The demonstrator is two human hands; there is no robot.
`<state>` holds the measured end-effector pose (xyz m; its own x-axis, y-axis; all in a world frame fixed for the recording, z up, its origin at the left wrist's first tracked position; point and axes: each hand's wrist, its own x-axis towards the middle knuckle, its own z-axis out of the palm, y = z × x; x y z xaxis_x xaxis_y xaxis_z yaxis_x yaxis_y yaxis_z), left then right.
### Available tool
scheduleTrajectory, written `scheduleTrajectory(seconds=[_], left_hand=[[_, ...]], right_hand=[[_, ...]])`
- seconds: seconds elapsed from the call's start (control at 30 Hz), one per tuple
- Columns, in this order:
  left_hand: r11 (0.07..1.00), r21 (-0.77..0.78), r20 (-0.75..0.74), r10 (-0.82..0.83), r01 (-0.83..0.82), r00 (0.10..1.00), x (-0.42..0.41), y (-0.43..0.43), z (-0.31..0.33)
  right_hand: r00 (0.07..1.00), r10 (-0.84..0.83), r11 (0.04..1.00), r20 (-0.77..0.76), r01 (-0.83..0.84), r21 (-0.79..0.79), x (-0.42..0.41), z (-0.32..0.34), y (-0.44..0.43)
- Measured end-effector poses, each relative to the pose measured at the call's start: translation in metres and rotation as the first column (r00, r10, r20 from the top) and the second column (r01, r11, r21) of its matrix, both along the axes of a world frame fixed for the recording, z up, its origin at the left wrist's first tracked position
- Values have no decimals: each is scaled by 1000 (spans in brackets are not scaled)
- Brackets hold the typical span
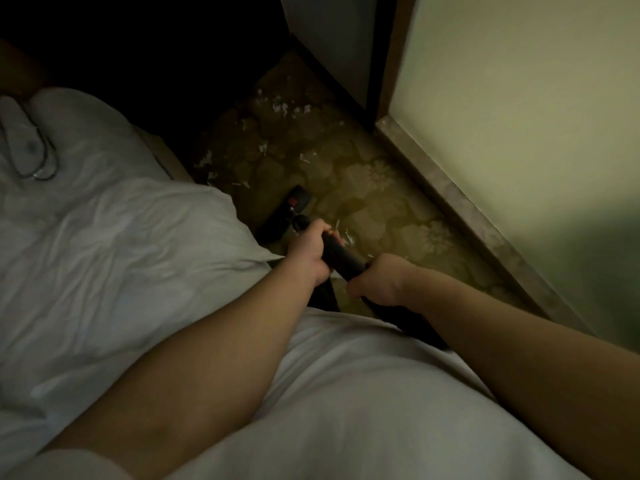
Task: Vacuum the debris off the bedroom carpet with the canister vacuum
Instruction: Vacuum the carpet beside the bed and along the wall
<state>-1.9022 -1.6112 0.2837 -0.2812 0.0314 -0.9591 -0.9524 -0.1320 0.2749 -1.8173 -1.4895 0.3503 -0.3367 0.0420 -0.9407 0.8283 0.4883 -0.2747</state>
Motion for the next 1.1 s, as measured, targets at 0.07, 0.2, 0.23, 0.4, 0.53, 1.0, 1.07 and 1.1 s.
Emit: scheduleTrajectory(seconds=[0.07, 0.2, 0.23, 0.4, 0.53, 1.0, 1.07, 1.1], left_hand=[[1000, 12, 12, 16, -16, 1000, 34, 21, 4], [999, 37, 74, -38, 35, 997, 95, 59, 12], [998, 42, 96, -56, 53, 994, 108, 67, 13], [991, 73, 143, -119, 110, 983, 166, 106, 20], [985, 134, 163, -131, 109, 978, 194, 128, 28], [987, 149, 96, -80, 65, 992, 135, 93, 37], [991, 133, 88, -45, 33, 995, 109, 74, 34], [992, 126, 88, -29, 18, 996, 94, 64, 33]], right_hand=[[1000, 14, 1000, 2, -14, 7, 34, 3, 19], [995, -81, 997, 54, 81, -3, 97, 13, 50], [993, -99, 995, 62, 99, 6, 113, 17, 57], [965, -230, 973, 123, 231, 5, 174, 40, 85], [953, -270, 963, 134, 267, 40, 203, 53, 102], [966, -255, 966, 35, 253, 51, 151, 36, 65], [976, -215, 975, 22, 213, 54, 124, 29, 50], [981, -192, 980, 11, 191, 59, 109, 26, 42]])
